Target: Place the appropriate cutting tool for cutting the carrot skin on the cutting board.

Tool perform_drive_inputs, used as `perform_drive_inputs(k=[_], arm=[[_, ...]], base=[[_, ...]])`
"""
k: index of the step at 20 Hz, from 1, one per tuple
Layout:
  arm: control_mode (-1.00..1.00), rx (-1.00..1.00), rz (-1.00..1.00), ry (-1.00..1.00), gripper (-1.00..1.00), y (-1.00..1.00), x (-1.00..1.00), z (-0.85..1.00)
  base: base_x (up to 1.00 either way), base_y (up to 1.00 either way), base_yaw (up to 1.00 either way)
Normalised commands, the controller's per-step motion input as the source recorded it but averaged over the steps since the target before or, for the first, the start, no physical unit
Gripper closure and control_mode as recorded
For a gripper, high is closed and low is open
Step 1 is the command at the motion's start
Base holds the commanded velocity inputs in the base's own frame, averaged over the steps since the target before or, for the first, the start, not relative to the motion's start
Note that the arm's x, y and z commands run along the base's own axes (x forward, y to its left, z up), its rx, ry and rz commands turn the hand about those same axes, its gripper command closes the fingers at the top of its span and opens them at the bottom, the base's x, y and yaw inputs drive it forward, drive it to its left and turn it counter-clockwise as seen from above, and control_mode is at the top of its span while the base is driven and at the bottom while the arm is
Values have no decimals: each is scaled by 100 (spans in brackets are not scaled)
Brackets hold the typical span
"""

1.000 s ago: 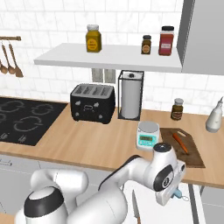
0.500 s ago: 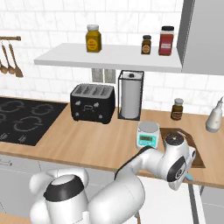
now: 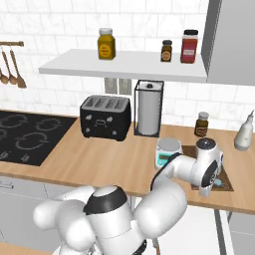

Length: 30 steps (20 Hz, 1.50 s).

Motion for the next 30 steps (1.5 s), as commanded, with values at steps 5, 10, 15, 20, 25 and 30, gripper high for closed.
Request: perform_drive_inputs(k=[5,10,15,20,25,30], arm=[[-100,1,10,2,100,0,49,-34],[-100,6,9,3,100,0,25,-45],[-100,3,7,5,100,0,25,-46],[-100,1,6,2,100,0,25,-27],[-100,0,7,-2,-100,12,-17,-13],[-100,-1,1,-3,-100,29,-34,49]], base=[[0,0,0],[0,0,0],[0,0,0],[0,0,0],[0,0,0],[0,0,0]])
